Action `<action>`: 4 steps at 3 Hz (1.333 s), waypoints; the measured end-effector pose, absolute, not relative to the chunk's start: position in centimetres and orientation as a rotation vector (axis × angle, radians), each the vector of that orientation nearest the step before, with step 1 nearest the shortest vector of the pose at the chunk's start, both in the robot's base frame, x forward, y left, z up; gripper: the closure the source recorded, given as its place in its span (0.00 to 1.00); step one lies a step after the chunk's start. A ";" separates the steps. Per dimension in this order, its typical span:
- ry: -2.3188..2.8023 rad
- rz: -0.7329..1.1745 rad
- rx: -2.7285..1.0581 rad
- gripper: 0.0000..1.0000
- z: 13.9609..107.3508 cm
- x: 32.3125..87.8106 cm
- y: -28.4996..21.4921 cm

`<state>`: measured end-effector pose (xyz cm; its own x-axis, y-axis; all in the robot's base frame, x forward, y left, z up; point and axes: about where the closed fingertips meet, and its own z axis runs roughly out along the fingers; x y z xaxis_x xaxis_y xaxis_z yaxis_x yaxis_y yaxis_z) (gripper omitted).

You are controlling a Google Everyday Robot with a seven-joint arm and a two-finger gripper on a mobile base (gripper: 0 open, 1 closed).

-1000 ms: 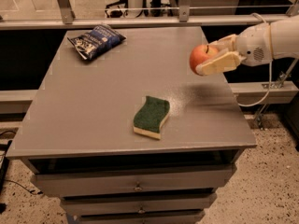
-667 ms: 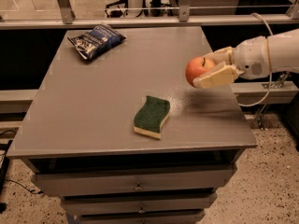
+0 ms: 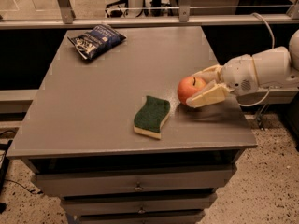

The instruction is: Move apple near sponge

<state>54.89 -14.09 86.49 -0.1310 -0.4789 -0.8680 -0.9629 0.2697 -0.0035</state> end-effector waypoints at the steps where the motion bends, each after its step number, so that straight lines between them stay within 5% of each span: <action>1: 1.741 0.765 -1.374 0.76 85.6 54.6 -13.3; 4: 1.732 0.786 -1.442 0.00 84.4 53.6 -11.9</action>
Offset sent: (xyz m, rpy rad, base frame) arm -0.0110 0.0208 -0.0222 -0.0530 0.0124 0.0876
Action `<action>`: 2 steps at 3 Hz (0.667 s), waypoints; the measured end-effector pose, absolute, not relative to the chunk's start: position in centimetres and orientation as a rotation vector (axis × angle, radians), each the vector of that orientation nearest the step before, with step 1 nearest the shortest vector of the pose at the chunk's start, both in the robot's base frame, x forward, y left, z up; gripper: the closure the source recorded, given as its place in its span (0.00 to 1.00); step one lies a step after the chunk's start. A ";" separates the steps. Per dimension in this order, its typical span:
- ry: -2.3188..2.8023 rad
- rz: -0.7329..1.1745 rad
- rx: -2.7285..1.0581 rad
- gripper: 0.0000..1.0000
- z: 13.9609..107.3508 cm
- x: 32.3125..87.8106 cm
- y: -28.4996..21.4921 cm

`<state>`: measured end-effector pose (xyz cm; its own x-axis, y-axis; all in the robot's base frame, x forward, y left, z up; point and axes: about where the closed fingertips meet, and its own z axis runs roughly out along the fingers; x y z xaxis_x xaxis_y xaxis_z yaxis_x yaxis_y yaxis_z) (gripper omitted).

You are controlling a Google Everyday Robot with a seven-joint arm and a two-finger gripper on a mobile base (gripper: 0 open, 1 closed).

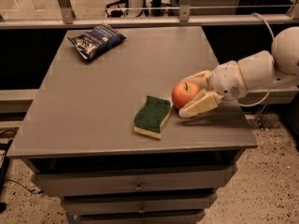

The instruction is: Move apple near sponge

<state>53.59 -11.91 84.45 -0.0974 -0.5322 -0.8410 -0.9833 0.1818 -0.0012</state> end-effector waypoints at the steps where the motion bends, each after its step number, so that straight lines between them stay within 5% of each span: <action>1: 1.727 0.757 -1.436 0.00 85.5 53.8 -12.8; 2: 1.705 0.690 -1.388 0.00 88.8 54.6 -16.5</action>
Offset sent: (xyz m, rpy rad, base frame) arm 0.0184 -0.0758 0.0764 0.0023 -0.1422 -0.1124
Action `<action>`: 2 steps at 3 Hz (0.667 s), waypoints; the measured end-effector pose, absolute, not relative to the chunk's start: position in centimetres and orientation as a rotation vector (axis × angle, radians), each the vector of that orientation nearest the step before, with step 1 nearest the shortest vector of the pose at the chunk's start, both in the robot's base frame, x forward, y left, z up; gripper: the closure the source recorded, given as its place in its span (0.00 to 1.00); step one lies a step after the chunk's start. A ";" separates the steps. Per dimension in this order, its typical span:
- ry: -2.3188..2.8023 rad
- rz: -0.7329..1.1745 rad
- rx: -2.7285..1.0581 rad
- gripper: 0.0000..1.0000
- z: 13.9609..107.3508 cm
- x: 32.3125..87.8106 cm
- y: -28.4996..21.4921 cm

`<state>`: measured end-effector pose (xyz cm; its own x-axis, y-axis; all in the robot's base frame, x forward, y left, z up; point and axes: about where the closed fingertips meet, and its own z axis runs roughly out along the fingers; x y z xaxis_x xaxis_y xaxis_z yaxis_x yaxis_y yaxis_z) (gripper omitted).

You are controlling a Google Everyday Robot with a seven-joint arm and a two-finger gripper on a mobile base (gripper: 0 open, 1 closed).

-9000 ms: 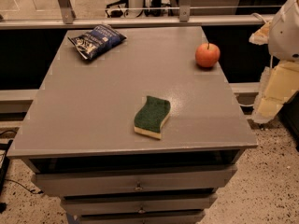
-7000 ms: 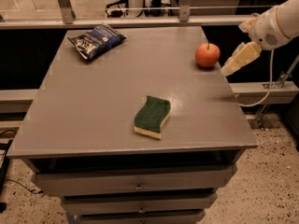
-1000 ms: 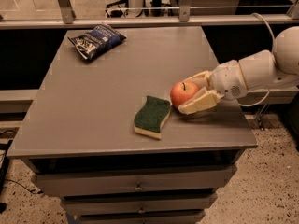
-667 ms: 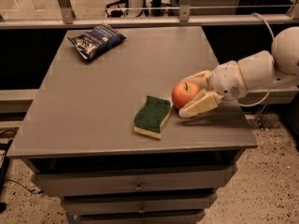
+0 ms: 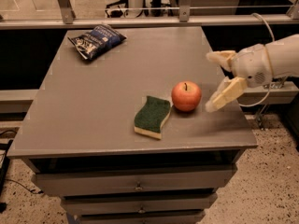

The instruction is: Move apple near sponge

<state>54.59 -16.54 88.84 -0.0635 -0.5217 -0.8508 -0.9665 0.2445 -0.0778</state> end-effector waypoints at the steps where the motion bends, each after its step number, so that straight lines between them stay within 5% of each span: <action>1: 1.650 0.622 -1.325 0.00 93.7 55.7 -20.7; 2: 1.650 0.622 -1.325 0.00 93.7 55.7 -20.7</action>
Offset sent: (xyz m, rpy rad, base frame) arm 0.0067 -0.0318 0.0308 0.0279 -0.0481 -0.0382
